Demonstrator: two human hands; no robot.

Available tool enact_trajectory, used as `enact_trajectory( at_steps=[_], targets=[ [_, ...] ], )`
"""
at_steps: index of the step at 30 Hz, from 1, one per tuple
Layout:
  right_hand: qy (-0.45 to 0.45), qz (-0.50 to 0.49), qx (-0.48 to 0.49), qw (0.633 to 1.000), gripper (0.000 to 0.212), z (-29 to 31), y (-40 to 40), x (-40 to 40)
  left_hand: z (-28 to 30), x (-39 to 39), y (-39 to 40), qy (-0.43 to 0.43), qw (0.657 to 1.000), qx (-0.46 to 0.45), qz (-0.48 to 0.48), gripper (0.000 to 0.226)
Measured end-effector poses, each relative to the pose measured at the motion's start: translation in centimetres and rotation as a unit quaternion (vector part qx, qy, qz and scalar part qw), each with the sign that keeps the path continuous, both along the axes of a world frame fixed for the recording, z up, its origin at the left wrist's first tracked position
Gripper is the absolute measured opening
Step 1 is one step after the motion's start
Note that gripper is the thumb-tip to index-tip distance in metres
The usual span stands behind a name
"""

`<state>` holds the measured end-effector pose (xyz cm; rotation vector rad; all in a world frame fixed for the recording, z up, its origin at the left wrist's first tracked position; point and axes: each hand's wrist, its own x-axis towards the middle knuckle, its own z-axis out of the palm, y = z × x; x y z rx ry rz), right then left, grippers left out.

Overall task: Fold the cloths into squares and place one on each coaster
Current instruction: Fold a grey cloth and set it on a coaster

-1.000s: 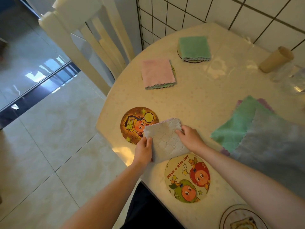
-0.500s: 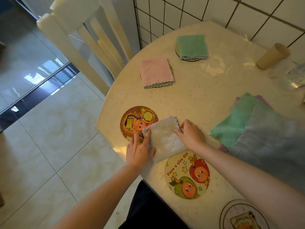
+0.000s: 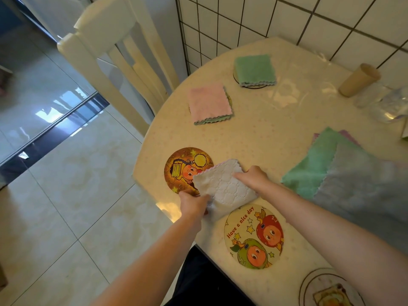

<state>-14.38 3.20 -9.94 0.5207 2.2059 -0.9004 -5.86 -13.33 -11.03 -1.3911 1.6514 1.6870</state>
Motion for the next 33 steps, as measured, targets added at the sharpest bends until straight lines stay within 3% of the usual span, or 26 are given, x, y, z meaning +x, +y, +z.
enact_trajectory(
  at_steps=[3,9,13,17,25,30,33],
  targets=[
    [-0.014,-0.021,-0.044,0.999,0.05,0.1,0.0,-0.3,0.0,-0.7,-0.5,-0.001,0.999,0.024,0.025,0.024],
    [-0.013,-0.049,-0.125,0.991,0.03,1.8,-1.2,-1.0,2.0,-2.1,-2.7,-0.014,0.996,0.088,0.018,0.018],
    [-0.018,-0.064,-0.151,0.986,0.017,3.4,-2.7,-1.5,3.3,-3.6,-5.6,0.027,0.99,0.136,-0.005,0.011],
    [-0.033,-0.091,-0.18,0.979,0.003,3.5,-5.1,-1.6,3.7,-6.1,-9.1,0.042,0.995,0.078,-0.052,0.019],
    [-0.052,-0.164,-0.184,0.968,0.012,1.4,-8.8,-0.8,3.2,-10.6,-13.2,0.031,0.982,0.01,-0.185,0.009],
    [0.023,-0.142,-0.13,0.981,0.009,-0.3,-8.9,-1.4,2.1,-10.4,-12.9,0.001,0.977,0.01,-0.212,0.02],
    [0.064,-0.096,-0.078,0.99,0.008,-0.6,-9.0,-1.9,1.4,-9.7,-12.5,0.005,0.97,-0.051,-0.236,0.023]
  ],
)
